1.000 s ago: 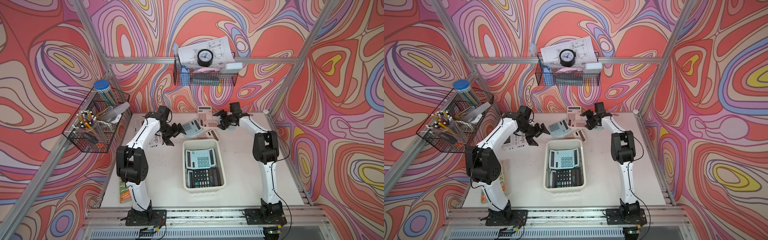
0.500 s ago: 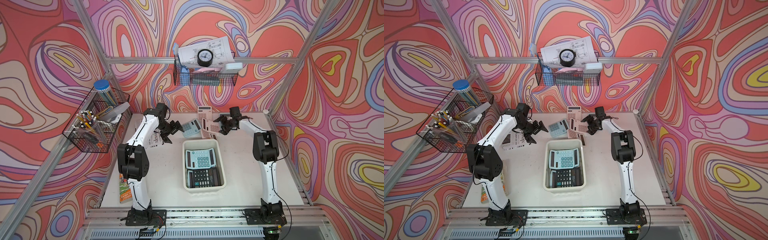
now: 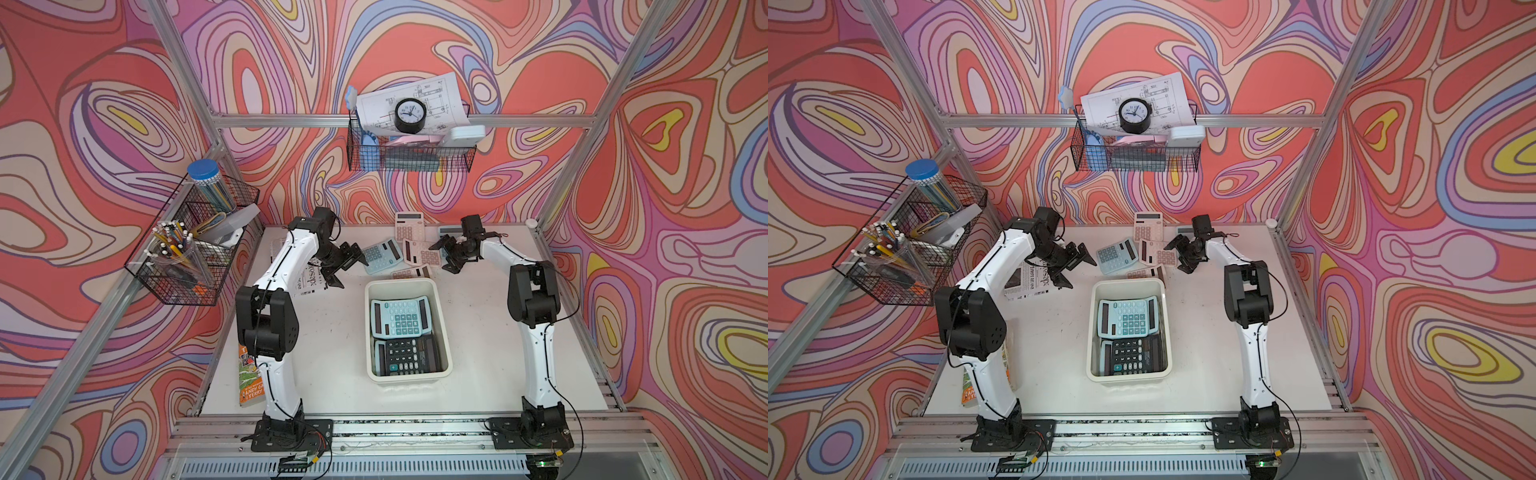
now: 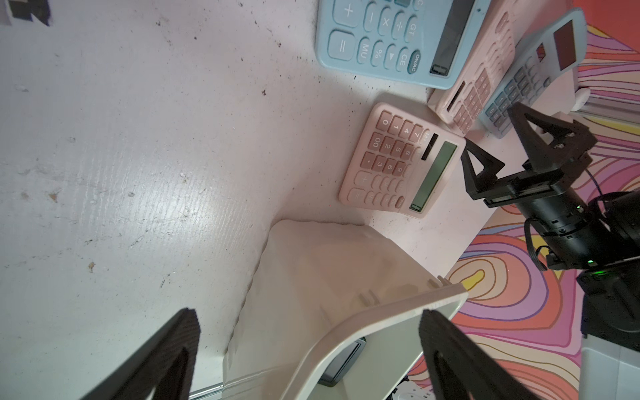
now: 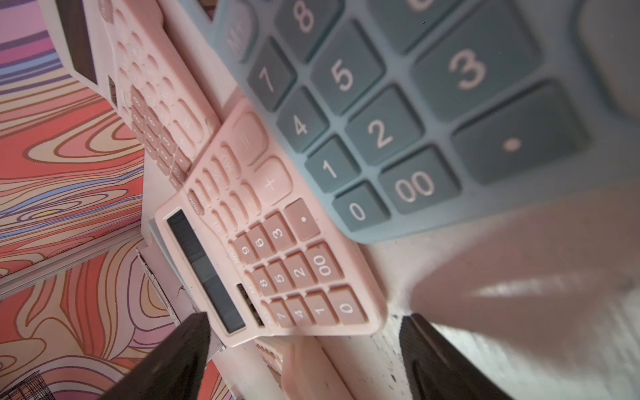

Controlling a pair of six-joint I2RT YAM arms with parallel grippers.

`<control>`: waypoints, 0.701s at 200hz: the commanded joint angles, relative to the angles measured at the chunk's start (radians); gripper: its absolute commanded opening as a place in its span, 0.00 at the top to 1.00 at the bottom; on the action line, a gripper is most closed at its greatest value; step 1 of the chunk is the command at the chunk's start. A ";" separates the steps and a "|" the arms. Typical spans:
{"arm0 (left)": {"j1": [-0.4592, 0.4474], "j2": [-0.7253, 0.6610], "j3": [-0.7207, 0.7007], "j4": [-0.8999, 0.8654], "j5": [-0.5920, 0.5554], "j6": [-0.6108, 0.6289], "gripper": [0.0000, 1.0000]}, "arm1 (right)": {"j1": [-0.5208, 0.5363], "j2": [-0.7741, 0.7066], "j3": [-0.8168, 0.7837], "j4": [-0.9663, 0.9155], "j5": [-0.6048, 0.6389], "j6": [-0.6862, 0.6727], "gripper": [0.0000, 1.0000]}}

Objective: Put the calculator in the storage box
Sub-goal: Pick up the calculator at the center of the board.

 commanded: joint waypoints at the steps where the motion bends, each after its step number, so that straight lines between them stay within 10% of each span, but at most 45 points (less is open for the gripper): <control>1: 0.006 0.005 0.008 -0.044 -0.013 0.031 0.07 | -0.004 -0.057 -0.048 -0.018 -0.081 -0.070 0.14; 68: 0.006 0.017 0.001 -0.059 -0.010 0.046 0.07 | 0.035 -0.101 -0.171 -0.062 -0.303 -0.252 0.25; 140: 0.006 -0.019 -0.053 -0.028 -0.005 0.040 0.07 | 0.125 -0.034 -0.050 -0.264 -0.195 -0.398 0.46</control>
